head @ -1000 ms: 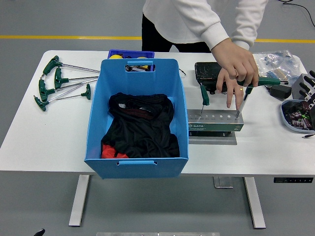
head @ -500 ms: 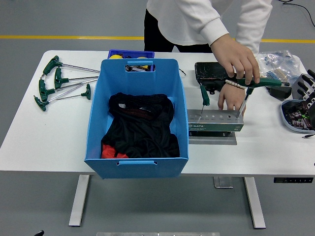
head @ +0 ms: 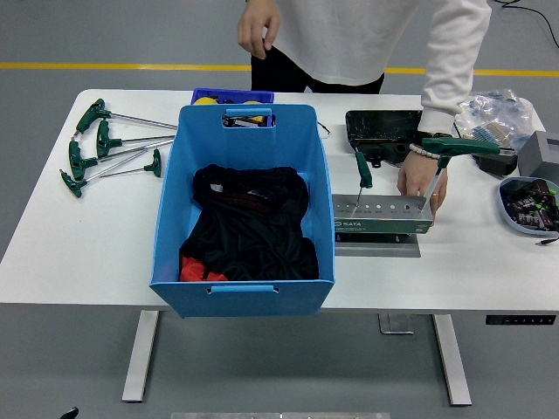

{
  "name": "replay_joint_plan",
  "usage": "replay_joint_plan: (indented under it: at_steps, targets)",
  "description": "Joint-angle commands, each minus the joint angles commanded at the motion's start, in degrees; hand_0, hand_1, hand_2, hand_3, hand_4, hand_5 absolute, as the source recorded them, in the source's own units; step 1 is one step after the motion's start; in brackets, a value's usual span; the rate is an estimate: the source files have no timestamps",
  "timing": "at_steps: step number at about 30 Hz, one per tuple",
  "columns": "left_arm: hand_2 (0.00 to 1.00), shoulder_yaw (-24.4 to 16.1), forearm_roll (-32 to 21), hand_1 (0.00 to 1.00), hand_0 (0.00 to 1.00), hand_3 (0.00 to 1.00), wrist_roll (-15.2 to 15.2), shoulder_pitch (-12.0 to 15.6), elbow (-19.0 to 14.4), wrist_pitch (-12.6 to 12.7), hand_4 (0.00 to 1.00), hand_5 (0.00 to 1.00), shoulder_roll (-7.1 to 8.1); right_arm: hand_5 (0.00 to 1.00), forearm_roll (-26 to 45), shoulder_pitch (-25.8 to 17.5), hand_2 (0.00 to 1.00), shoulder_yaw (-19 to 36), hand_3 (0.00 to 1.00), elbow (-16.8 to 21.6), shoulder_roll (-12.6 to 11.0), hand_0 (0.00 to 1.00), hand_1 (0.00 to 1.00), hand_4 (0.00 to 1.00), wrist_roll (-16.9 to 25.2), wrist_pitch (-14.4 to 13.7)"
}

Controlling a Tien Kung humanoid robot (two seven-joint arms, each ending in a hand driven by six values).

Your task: Lift tool from toolbox,place it in box,lift tool from toolbox,place it in box

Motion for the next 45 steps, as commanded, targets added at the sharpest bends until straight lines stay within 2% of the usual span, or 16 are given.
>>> replay_joint_plan:
  at_steps: [5,6,8,15,22,24,29,30,35,36,41,42,45]
  targets:
    - [0.747,-0.17,0.05,0.717,0.716,0.640,-0.02,-0.07,0.00,0.01,0.626,0.539,-0.01,0.778,-11.55,2.15,0.963,-6.41,0.951,2.34,-4.70,0.998,0.948,0.998,0.41,1.52]
    - [0.746,-0.19,0.01,0.717,0.716,0.641,-0.03,-0.07,0.00,0.03,0.627,0.540,-0.02,0.696,-14.15,3.04,0.986,-8.15,0.984,2.60,-5.82,0.998,0.978,0.998,0.23,2.28]
    - [0.746,-0.16,-0.07,0.717,0.716,0.641,-0.06,-0.08,0.00,0.04,0.627,0.540,-0.01,0.696,-18.77,4.50,0.986,-10.83,0.984,2.58,-7.25,0.998,0.978,0.998,0.00,3.08]
    - [0.747,-0.31,-0.34,0.718,0.716,0.641,-0.16,-0.16,0.00,0.12,0.628,0.537,-0.01,0.683,-22.58,10.21,0.982,-19.35,0.991,-0.03,-10.38,0.998,0.986,0.998,-1.17,6.33]
    - [0.746,-0.41,-0.14,0.718,0.717,0.642,0.04,-0.18,0.00,0.16,0.629,0.537,-0.09,0.682,-21.94,14.95,0.955,-25.87,0.984,-4.50,-11.13,0.998,0.973,0.998,-3.87,9.89]
    - [0.748,-0.37,-0.24,0.718,0.717,0.643,0.05,-0.17,0.00,0.19,0.630,0.535,-0.11,0.720,-21.16,15.67,0.928,-27.04,0.965,-5.02,-11.30,0.998,0.955,0.998,-4.46,10.25]
    - [0.748,-0.32,-0.51,0.718,0.717,0.643,0.00,-0.15,0.00,0.24,0.630,0.535,-0.15,0.720,-20.39,16.64,0.928,-28.72,0.965,-5.79,-11.10,0.998,0.955,0.998,-5.67,11.18]
    - [0.748,-0.30,-0.53,0.718,0.717,0.644,0.00,-0.15,0.00,0.24,0.631,0.535,-0.14,0.728,-20.38,16.79,0.832,-28.94,0.915,-6.10,-10.92,0.928,0.875,0.998,-5.94,11.36]
    - [0.748,-0.25,-0.69,0.718,0.717,0.644,-0.07,-0.12,0.00,0.24,0.631,0.535,-0.16,0.728,-20.85,16.81,0.832,-29.22,0.915,-7.41,-9.87,0.928,0.875,0.998,-6.62,11.31]
    - [0.747,-0.19,-0.73,0.718,0.718,0.645,-0.08,-0.11,0.00,0.22,0.632,0.532,-0.16,0.729,-20.92,16.78,0.663,-29.39,0.800,-7.66,-9.73,0.735,0.705,0.998,-6.71,11.29]
    - [0.747,-0.10,-0.87,0.718,0.718,0.645,-0.14,-0.18,0.00,0.21,0.632,0.532,-0.14,0.729,-21.62,16.93,0.663,-29.99,0.800,-8.75,-9.50,0.735,0.705,0.998,-7.17,11.74]
    - [0.747,-0.01,-0.97,0.718,0.718,0.644,-0.17,-0.20,0.00,0.19,0.633,0.531,-0.12,0.736,-21.90,16.94,0.555,-30.09,0.710,-9.00,-9.50,0.623,0.604,0.998,-7.36,12.11]
    - [0.747,-0.10,-0.94,0.718,0.718,0.644,-0.20,-0.22,0.00,0.20,0.633,0.531,-0.11,0.736,-22.34,16.89,0.555,-30.34,0.710,-9.31,-9.56,0.623,0.604,0.998,-7.61,12.60]
